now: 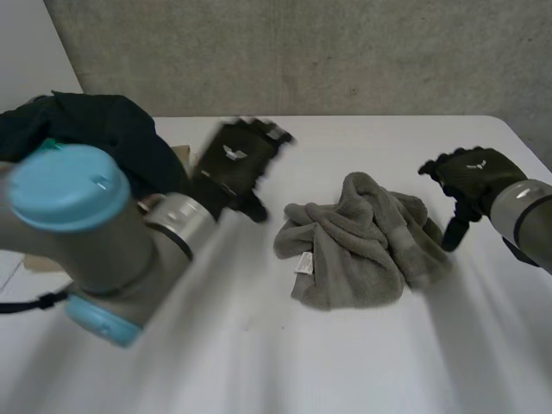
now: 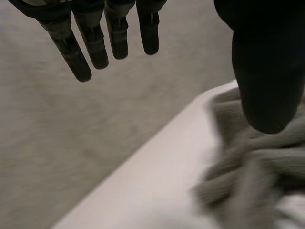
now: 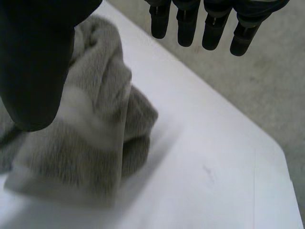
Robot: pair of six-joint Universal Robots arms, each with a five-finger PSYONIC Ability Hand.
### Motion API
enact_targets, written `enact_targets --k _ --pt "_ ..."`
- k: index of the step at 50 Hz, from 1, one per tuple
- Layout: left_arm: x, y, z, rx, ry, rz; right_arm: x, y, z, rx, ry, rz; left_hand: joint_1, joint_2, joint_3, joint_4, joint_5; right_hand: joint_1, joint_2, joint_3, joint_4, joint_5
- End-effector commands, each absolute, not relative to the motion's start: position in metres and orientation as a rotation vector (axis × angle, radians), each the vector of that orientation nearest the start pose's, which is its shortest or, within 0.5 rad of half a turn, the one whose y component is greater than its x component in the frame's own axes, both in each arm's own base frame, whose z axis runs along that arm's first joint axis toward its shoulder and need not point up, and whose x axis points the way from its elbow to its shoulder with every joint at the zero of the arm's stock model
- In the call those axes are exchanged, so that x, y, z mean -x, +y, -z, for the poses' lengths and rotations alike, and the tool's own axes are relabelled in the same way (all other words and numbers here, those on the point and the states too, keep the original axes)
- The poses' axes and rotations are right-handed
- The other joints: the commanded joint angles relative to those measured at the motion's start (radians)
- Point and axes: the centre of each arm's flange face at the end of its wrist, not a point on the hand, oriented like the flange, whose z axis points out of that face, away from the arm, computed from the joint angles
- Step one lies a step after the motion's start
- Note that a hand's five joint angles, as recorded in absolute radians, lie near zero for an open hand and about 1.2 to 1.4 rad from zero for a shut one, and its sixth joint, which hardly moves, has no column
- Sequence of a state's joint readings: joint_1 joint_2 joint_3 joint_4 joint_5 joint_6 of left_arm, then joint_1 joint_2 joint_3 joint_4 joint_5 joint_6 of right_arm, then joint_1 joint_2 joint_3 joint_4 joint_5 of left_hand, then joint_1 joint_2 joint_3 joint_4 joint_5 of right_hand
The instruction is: Fold the laundry.
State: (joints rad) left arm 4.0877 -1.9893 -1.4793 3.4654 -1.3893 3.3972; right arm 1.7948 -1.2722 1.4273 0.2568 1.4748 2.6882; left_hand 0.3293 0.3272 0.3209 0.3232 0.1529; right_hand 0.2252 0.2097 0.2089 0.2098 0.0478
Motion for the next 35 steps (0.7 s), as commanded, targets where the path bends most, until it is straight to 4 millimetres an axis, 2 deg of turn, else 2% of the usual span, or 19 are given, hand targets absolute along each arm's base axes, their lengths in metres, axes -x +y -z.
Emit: enact_targets --k 1,4,11,17,18,21,22,24,26,27,29,30,32,33,34,35 --pt "0.393 -0.176 -0.159 -1.596 2.331 2.273 -0.208 -0.286 -0.209 1.101 2.47 1.634 0.242 0.244 0.25 0.248 0.244 -0.051 -0.035 -0.034 -0.035 -0.048" --pt "0.404 -0.169 -0.141 -1.647 2.35 2.224 -0.208 -0.285 -0.192 1.18 2.431 1.615 0.248 0.25 0.257 0.254 0.25 -0.051 -0.035 -0.034 -0.035 -0.048" --pt "0.414 -0.18 -0.118 -1.627 2.373 2.159 -0.205 -0.288 -0.163 1.215 2.406 1.636 0.272 0.274 0.28 0.278 0.274 -0.037 -0.022 -0.021 -0.022 -0.035" --pt "0.418 -0.186 -0.097 -1.685 2.337 2.04 -0.206 -0.293 -0.138 1.227 2.429 1.598 0.298 0.3 0.306 0.304 0.3 0.012 0.028 0.028 0.028 0.015" --pt "0.418 -0.186 -0.096 -1.692 2.327 2.036 -0.207 -0.295 -0.134 1.234 2.427 1.601 0.345 0.347 0.353 0.351 0.347 0.146 0.162 0.162 0.162 0.149" --pt "0.419 -0.191 -0.095 -1.69 2.271 2.037 -0.208 -0.299 -0.133 1.238 2.414 1.631 0.927 0.93 0.936 0.934 0.929 0.528 0.543 0.544 0.543 0.531" --pt "0.418 -0.192 -0.097 -1.679 2.265 2.039 -0.208 -0.3 -0.134 1.239 2.404 1.647 1.066 1.068 1.074 1.072 1.067 0.863 0.879 0.88 0.879 0.866" --pt "0.416 -0.199 -0.103 -1.611 2.25 2.053 -0.209 -0.3 -0.136 1.243 2.394 1.653 1.067 1.069 1.075 1.073 1.069 1.165 1.18 1.181 1.18 1.168" --pt "0.414 -0.202 -0.117 -1.555 2.226 2.092 -0.208 -0.303 -0.138 1.236 2.394 1.677 1.067 1.069 1.075 1.073 1.069 1.171 1.187 1.187 1.186 1.174" --pt "0.411 -0.204 -0.146 -1.469 2.182 2.171 -0.207 -0.304 -0.138 1.231 2.396 1.68 1.067 1.069 1.075 1.073 1.069 1.171 1.187 1.187 1.186 1.174" --pt "0.409 -0.205 -0.168 -1.41 2.147 2.233 -0.205 -0.307 -0.145 1.212 2.382 1.717 1.067 1.069 1.075 1.073 1.069 1.171 1.187 1.187 1.186 1.174" --pt "0.405 -0.205 -0.185 -1.37 2.124 2.276 -0.205 -0.308 -0.154 1.208 2.369 1.757 1.067 1.069 1.075 1.073 1.069 1.171 1.187 1.187 1.186 1.174" --pt "0.399 -0.206 -0.206 -1.323 2.094 2.331 -0.203 -0.309 -0.184 1.193 2.318 1.89 1.067 1.069 1.075 1.073 1.069 1.171 1.187 1.187 1.186 1.174" --pt "0.396 -0.206 -0.217 -1.301 2.076 2.359 -0.202 -0.307 -0.212 1.18 2.26 2.0 1.067 1.069 1.075 1.073 1.069 1.171 1.187 1.187 1.186 1.174" --pt "0.385 -0.207 -0.243 -1.241 2.036 2.416 -0.201 -0.306 -0.227 1.171 2.224 2.058 1.067 1.069 1.075 1.073 1.069 1.171 1.187 1.187 1.186 1.174" --pt "0.379 -0.209 -0.257 -1.206 2.012 2.449 -0.2 -0.304 -0.241 1.16 2.194 2.112 1.067 1.069 1.075 1.073 1.069 1.171 1.187 1.187 1.186 1.174"
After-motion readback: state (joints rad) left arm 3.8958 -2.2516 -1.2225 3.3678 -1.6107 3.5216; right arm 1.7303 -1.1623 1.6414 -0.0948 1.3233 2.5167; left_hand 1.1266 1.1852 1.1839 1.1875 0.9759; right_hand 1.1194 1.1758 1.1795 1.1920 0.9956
